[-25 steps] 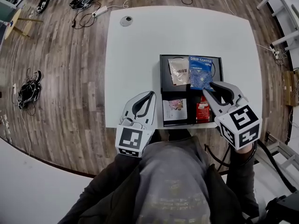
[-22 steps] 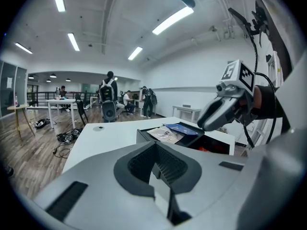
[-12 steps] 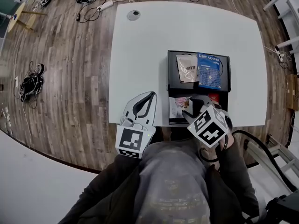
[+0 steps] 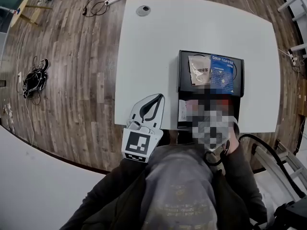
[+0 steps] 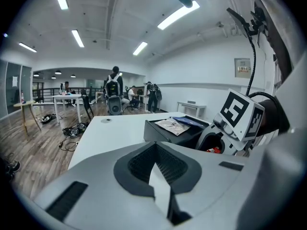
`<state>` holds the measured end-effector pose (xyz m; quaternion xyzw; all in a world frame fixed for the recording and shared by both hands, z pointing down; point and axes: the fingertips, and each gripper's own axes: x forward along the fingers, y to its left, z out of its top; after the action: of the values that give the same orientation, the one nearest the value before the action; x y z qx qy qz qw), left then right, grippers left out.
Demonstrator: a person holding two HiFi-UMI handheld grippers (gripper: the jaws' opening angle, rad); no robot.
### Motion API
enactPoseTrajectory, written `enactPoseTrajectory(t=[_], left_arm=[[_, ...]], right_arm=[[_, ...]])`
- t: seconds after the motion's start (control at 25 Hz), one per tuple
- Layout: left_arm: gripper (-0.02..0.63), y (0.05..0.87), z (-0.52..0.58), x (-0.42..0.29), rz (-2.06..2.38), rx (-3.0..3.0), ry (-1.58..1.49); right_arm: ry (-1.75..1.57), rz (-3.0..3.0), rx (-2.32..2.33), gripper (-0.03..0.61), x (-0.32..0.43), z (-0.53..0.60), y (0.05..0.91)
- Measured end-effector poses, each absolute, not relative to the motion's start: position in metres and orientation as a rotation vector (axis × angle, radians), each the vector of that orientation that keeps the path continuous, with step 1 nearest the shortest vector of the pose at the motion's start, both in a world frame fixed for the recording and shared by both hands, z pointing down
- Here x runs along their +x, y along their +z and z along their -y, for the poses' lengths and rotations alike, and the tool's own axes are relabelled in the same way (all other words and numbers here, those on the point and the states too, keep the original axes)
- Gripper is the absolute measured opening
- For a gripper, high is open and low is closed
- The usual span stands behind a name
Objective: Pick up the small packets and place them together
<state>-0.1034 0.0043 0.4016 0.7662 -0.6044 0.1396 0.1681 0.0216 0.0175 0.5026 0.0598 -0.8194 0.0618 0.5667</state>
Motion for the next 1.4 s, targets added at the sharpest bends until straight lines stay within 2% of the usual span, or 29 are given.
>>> enactPoseTrajectory(t=[0.12,0.2,0.28,0.44,1.4], left_arm=[[0.002,0.402,-0.002,-0.102,1.717,2.181,0.398],[0.002,0.402,-0.001,-0.101,1.715,2.183,0.396],[0.002,0.402,-0.001,-0.101,1.716,2.184,0.396],[0.002,0.401,-0.001,-0.101,1.713,2.184,0.395],[0.002,0.380,0.000,-0.087,1.719,2.274,0.347]], right_arm=[[0.135,1.916,0.141,0.229,0.022,-0.016,0.503],[0.125,1.913,0.135,0.174,0.022,-0.017,0.502],[0.126,1.921,0.131,0.090,0.021,-0.021,0.502],[0.137,1.945,0.124,0.025,0.019,-0.024,0.500],[0.085,2.124,0.244,0.014,0.020,-0.018,0.404]])
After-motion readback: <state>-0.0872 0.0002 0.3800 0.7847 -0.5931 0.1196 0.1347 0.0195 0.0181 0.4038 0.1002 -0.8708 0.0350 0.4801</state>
